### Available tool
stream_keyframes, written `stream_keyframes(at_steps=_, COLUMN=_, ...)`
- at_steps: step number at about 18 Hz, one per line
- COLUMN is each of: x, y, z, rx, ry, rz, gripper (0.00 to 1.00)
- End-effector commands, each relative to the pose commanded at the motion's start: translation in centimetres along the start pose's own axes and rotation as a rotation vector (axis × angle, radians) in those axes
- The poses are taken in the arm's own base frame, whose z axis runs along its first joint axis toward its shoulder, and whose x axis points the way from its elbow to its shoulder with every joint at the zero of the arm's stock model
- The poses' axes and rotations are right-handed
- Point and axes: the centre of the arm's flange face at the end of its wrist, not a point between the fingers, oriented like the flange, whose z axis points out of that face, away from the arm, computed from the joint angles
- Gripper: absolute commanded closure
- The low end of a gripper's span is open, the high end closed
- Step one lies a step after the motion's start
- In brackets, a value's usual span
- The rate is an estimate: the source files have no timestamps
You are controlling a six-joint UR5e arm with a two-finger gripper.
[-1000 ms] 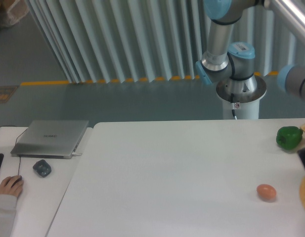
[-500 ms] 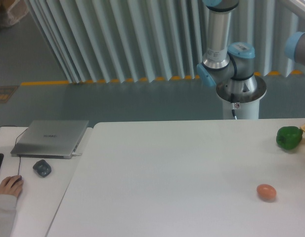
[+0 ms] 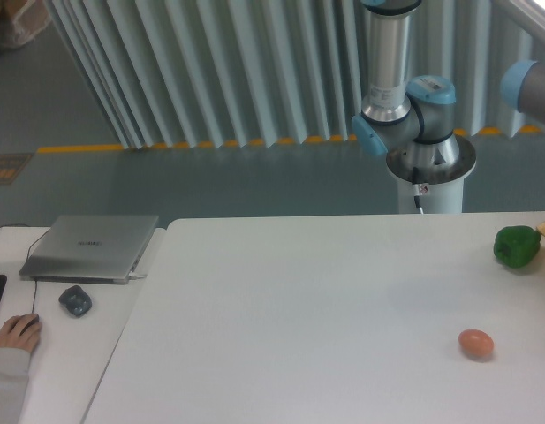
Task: Place the triangular bread in the basket
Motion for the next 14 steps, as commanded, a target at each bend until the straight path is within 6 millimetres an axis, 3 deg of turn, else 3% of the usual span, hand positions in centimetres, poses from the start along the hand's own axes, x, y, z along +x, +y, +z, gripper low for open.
stream_keyframes(at_steps=1, x=-0.1, y=-0.2, z=0.1, rx=0.001, ry=0.001, rz=0.006, gripper=0.26)
stream_keyframes(at_steps=2, x=-0.2, y=-0.7, z=0.0, rx=0.003, ry=-0.003, rz=0.012, gripper=0.00)
stream_keyframes(at_steps=10, x=-1.0, y=-2.3, z=-1.7, rx=0.054, ry=-0.070, rz=0.045, gripper=0.00)
stream_keyframes(at_steps=14, x=-2.1, y=-3.4, z=-4.6, rx=0.331, ry=-0.249, rz=-0.065, gripper=0.00)
